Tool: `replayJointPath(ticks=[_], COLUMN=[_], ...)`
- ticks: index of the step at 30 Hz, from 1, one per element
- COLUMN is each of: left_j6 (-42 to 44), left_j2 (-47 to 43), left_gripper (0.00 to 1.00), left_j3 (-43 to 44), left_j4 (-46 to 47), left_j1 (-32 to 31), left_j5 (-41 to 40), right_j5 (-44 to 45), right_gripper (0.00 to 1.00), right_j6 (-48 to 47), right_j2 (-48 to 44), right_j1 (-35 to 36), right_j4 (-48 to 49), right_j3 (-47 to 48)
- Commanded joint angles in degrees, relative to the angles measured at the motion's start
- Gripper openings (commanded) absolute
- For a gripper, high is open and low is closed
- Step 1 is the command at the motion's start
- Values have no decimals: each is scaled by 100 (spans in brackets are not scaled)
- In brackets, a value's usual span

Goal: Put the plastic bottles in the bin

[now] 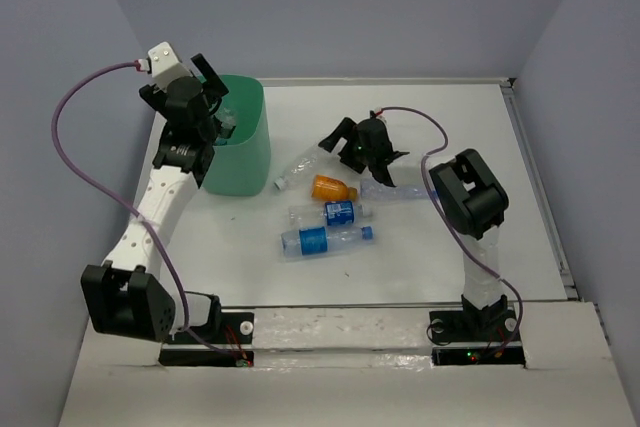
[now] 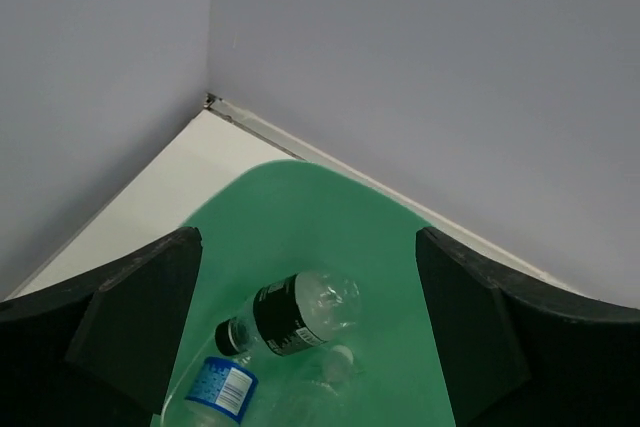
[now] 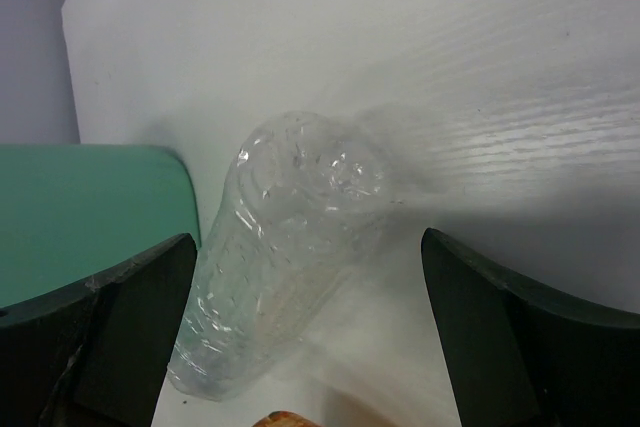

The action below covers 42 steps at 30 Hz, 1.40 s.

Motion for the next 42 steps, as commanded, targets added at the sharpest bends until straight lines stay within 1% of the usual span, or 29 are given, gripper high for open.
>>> replayJointPath(ticks=[1, 4, 5, 6, 8, 11, 15, 19, 20, 21, 22, 25, 27, 28, 29, 31, 32, 34, 35, 36, 38, 42], left_j6=[-527, -703, -695, -677, -546, -422, -335, -273, -273, -281, -273, -203, -150, -150, -150, -150, -158, -167, -185, -176, -185, -211], left_j2=[-1206, -2188, -2192, -2505, -2884, -3219, -3878, -4230, -4326, -4362, -4380, -4441, -4546, -4582, -4678, -4749, -4775, -4872, -4925, -4951, -4987, -5048], left_gripper=[99, 99, 99, 99, 99, 99, 99, 99, 99, 99, 99, 99, 99, 99, 99, 99, 99, 99, 99, 99, 99, 99], left_j3=[-249, -828, -830, -1022, -1268, -1585, -2306, -2588, -2658, -2693, -2720, -2676, -2676, -2676, -2685, -2694, -2685, -2685, -2685, -2685, -2667, -2685], left_j4=[209, -19, -116, -221, -773, -1187, -1391, -1391, -1365, -1339, -1312, -1391, -1452, -1470, -1479, -1488, -1488, -1496, -1497, -1514, -1549, -1576], left_j1=[16, -55, -72, -125, -221, -257, -257, -266, -266, -292, -327, -546, -713, -749, -784, -889, -916, -977, -1039, -1065, -1135, -1250], left_j5=[969, 1727, 1877, 2009, 2246, 2528, 2696, 2617, 2600, 2582, 2564, 2442, 2319, 2301, 2283, 2257, 2231, 2213, 2160, 2116, 1994, 1932], right_j5=[-300, -353, -370, -397, -537, -573, -616, -521, -485, -424, -301, -90, 277, 280, 445, 752, 885, 1149, 1411, 1509, 1528, 1642], right_gripper=[100, 100, 100, 100, 100, 100, 91, 66, 62, 56, 45, 43, 43, 42, 41, 41, 41, 41, 41, 41, 41, 40], right_j6=[390, 496, 513, 548, 653, 768, 883, 927, 909, 892, 865, 620, 216, 50, -318, -811, -1405, -2084, -2740, -3008, -3614, -4310], right_j2=[246, 431, 475, 536, 660, 783, 836, 704, 600, 538, 467, 186, -217, -393, -760, -1175, -1560, -1861, -2054, -2108, -2144, -1898], right_j1=[24, 24, 24, 24, 24, 24, 24, 24, 24, 24, 24, 24, 24, 24, 85, 155, 225, 522, 638, 743, 998, 1315], right_j4=[293, 469, 469, 469, 513, 609, 741, 846, 873, 908, 1056, 1259, 1356, 1357, 1348, 1261, 1173, 997, 909, 847, 820, 645], right_j3=[439, 553, 606, 632, 711, 703, 712, 624, 598, 563, 484, 378, 325, 299, 272, 307, 368, 710, 842, 1148, 1466, 2327])
